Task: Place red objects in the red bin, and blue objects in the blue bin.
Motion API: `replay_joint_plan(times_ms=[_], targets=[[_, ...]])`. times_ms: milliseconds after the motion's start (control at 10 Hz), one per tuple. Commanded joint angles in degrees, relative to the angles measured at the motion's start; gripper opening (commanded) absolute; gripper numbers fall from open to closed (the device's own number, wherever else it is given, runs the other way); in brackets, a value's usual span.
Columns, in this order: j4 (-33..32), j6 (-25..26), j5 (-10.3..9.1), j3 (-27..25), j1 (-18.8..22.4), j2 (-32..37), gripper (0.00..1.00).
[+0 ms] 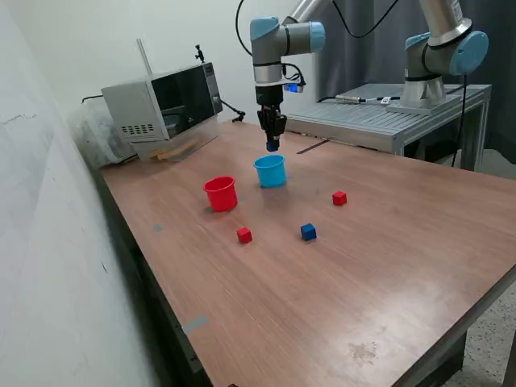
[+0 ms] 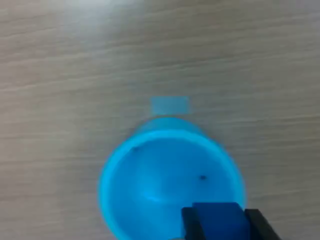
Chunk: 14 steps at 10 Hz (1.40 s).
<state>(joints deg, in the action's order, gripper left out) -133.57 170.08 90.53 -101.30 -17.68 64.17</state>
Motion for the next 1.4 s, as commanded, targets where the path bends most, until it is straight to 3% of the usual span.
replay_joint_plan(times_ms=[0,200,300,600,800,900,1100,1200,1300], targets=[[-0.1,-0.4,0.00,1.6,-2.0,-2.7,0.00],[-0.3,-0.3,-0.09,1.5,-2.0,-2.6,0.00],[-0.2,-0.3,-0.09,1.4,-2.0,-2.6,1.00],[-0.1,-0.3,-0.18,0.4,-0.4,0.0,1.00],[0.1,0.2,-4.28,-2.2,3.8,7.7,1.00],[3.0,0.9,-4.74,-2.8,7.0,12.3,1.00],[10.8,7.6,-4.66,-2.8,15.3,19.0,1.00],[12.7,11.5,-4.22,-2.7,21.7,21.3,1.00],[13.2,14.2,-3.61,-2.1,25.2,21.6,1.00]])
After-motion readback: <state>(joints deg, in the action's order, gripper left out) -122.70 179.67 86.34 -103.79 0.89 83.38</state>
